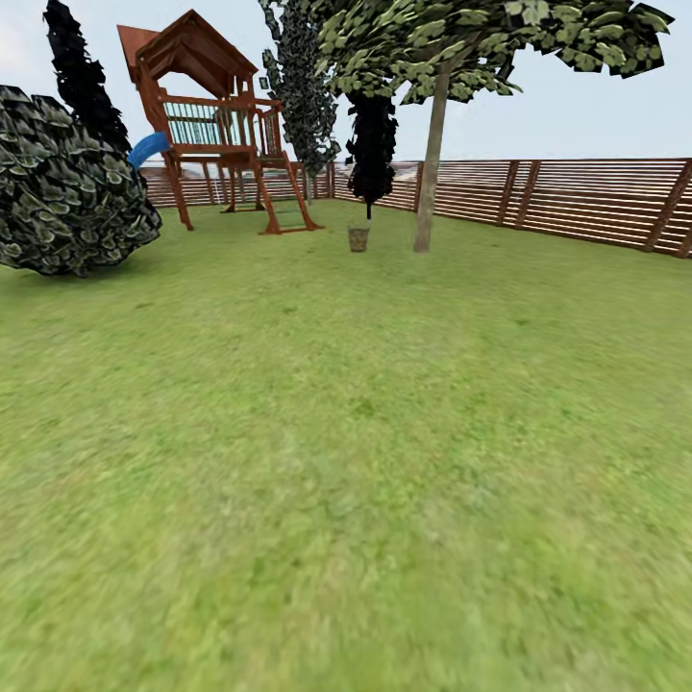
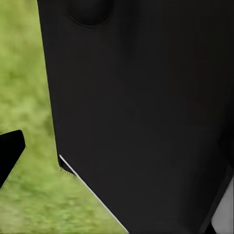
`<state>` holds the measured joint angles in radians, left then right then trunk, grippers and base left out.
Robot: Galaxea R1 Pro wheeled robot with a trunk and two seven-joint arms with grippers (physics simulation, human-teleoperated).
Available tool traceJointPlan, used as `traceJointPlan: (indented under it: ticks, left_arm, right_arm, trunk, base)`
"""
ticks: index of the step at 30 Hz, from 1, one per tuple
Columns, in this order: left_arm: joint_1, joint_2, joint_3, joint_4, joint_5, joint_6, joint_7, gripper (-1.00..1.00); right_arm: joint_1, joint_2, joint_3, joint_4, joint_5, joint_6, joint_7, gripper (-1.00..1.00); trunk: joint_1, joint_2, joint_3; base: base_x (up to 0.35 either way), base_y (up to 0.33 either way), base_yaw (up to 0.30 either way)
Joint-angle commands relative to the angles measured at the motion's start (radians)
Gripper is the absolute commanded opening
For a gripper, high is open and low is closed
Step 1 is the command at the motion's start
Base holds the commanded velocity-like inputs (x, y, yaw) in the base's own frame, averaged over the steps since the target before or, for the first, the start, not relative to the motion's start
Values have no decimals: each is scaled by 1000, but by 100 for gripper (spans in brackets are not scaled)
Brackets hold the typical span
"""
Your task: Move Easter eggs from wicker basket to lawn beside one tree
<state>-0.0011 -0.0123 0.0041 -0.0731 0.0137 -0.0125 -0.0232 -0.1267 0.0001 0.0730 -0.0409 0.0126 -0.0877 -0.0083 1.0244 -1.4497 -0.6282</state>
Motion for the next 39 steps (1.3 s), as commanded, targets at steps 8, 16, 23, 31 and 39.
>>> traceJointPlan:
  ticks: [8,16,23,31,39]
  left_arm:
    - [0,3,1,-1,2,-1,-3,100]
    - [0,3,1,-1,2,-1,-3,100]
    - [0,3,1,-1,2,-1,-3,100]
    - [0,3,1,-1,2,-1,-3,100]
    - [0,3,1,-1,2,-1,-3,100]
  right_arm:
    - [-1,1,6,1,1,-3,-1,100]
    - [-1,1,5,1,1,-2,-1,100]
    - [-1,1,5,1,0,-1,-1,100]
    - [-1,2,5,1,0,-1,-1,100]
    - [-1,2,3,1,0,-2,-1,100]
  trunk:
    - [1,0,-1]
    - [1,0,-1]
    - [1,0,-1]
    - [1,0,-1]
    - [1,0,-1]
  base:
    - [337,0,0]
    - [338,0,0]
    - [338,0,0]
    - [338,0,0]
    - [338,0,0]
